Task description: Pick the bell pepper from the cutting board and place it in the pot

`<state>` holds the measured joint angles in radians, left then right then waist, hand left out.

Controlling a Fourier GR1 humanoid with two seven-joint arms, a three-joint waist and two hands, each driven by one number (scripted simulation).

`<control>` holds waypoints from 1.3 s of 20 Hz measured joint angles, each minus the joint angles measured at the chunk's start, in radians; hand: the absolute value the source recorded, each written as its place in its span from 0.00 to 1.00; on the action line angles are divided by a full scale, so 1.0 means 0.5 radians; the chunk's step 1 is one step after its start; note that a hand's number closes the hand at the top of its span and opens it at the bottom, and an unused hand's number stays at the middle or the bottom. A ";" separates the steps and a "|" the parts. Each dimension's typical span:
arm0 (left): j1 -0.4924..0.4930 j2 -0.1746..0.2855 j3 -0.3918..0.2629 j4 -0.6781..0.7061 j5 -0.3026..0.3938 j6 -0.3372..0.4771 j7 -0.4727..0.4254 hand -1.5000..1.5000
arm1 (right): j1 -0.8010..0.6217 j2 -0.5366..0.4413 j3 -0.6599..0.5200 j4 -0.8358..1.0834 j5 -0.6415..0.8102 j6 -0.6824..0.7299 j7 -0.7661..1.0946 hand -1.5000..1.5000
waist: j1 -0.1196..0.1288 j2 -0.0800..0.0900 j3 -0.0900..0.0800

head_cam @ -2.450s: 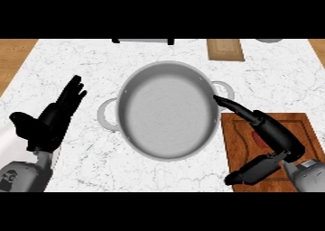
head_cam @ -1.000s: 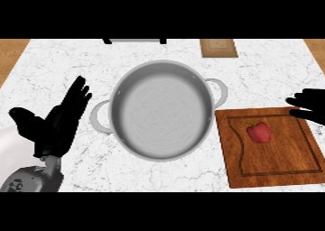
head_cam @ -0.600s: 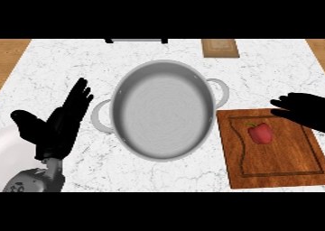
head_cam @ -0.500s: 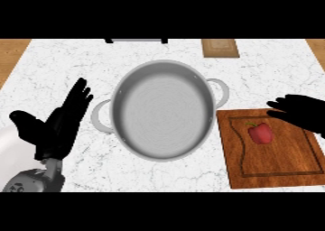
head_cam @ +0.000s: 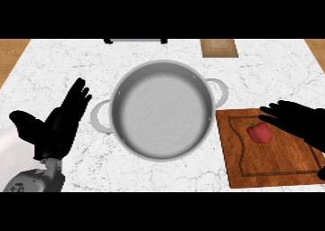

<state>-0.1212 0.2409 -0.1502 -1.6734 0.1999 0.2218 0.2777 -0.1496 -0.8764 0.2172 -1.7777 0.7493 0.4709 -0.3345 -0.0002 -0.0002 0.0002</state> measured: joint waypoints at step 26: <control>-0.012 -0.161 0.143 -0.021 -0.140 -0.159 0.081 0.50 | -0.082 0.649 0.069 0.321 0.797 -0.029 0.110 0.00 | 0.007 0.001 0.000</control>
<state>-0.1274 0.1602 -0.0789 -1.6837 0.1297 0.1424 0.3182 -0.1907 -0.5517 0.2515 -1.6172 1.1479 0.4563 -0.2796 0.0034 0.0002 0.0001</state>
